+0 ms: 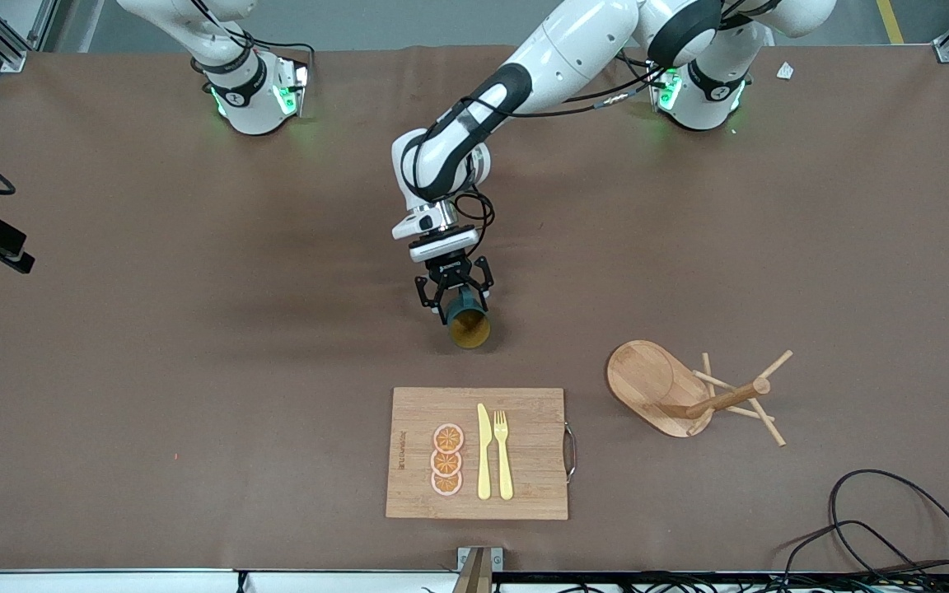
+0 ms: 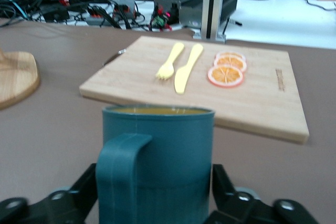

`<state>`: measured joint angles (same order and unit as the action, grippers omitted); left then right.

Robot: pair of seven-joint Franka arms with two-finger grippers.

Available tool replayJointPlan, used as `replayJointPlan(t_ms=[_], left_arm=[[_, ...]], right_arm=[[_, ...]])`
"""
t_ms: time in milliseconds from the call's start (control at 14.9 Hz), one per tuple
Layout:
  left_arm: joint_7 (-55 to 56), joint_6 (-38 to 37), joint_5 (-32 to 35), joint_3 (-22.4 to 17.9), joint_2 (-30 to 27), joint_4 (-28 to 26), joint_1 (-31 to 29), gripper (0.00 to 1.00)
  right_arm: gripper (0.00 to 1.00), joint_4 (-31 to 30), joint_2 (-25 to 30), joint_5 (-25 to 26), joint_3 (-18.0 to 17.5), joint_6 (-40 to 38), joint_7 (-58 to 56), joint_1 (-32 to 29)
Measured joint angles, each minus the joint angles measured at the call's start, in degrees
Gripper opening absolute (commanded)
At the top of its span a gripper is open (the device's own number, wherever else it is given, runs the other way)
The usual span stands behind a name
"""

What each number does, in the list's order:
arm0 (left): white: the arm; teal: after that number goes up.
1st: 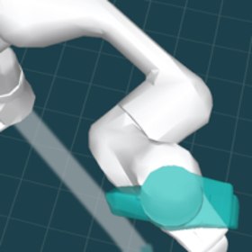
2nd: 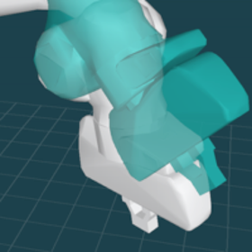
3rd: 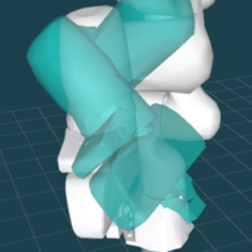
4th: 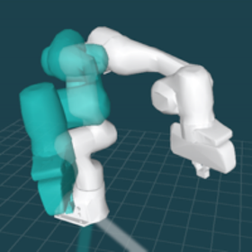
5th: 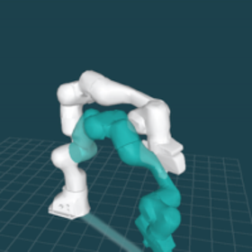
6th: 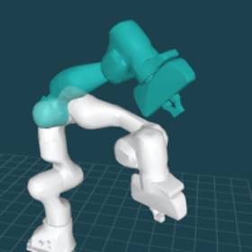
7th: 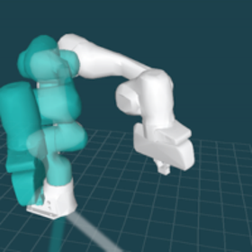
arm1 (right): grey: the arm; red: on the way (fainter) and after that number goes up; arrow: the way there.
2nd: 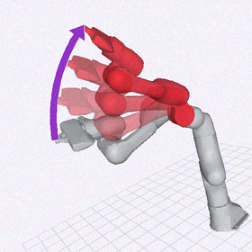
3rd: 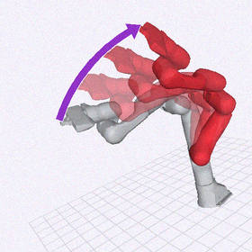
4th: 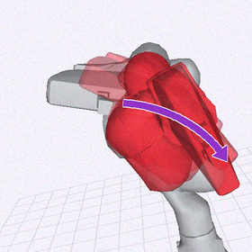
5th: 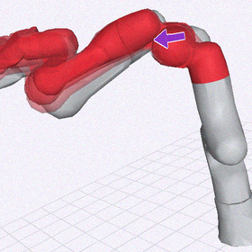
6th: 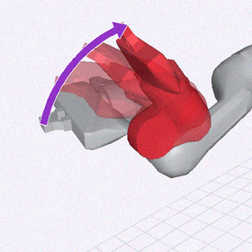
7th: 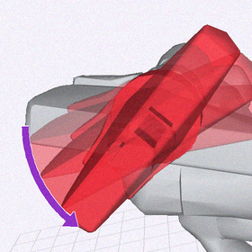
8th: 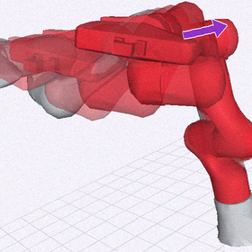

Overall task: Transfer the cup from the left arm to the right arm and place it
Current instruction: 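Lower the mug upright onto the table and open the left gripper, then raise the left gripper away while the right gripper reaches the mug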

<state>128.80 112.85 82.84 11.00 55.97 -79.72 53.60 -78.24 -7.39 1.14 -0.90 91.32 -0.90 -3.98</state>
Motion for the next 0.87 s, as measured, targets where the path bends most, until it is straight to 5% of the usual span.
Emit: replayJointPlan(t_ms=[404, 874], left_arm=[[1.1, -2.2, -2.2, 0.5, 1.4, -0.1, 2.8, 0.99], [-2.6, -11.4, -17.2, 7.2, -5.0, 1.4, 4.7, 0.99]], right_arm=[[1.0, 0.0, 0.0, 0.0, 0.0, 0.0, 0.0, 0.0], [1.0, 0.0, 0.0, 0.0, 0.0, -0.2, 0.0, 0.0]])
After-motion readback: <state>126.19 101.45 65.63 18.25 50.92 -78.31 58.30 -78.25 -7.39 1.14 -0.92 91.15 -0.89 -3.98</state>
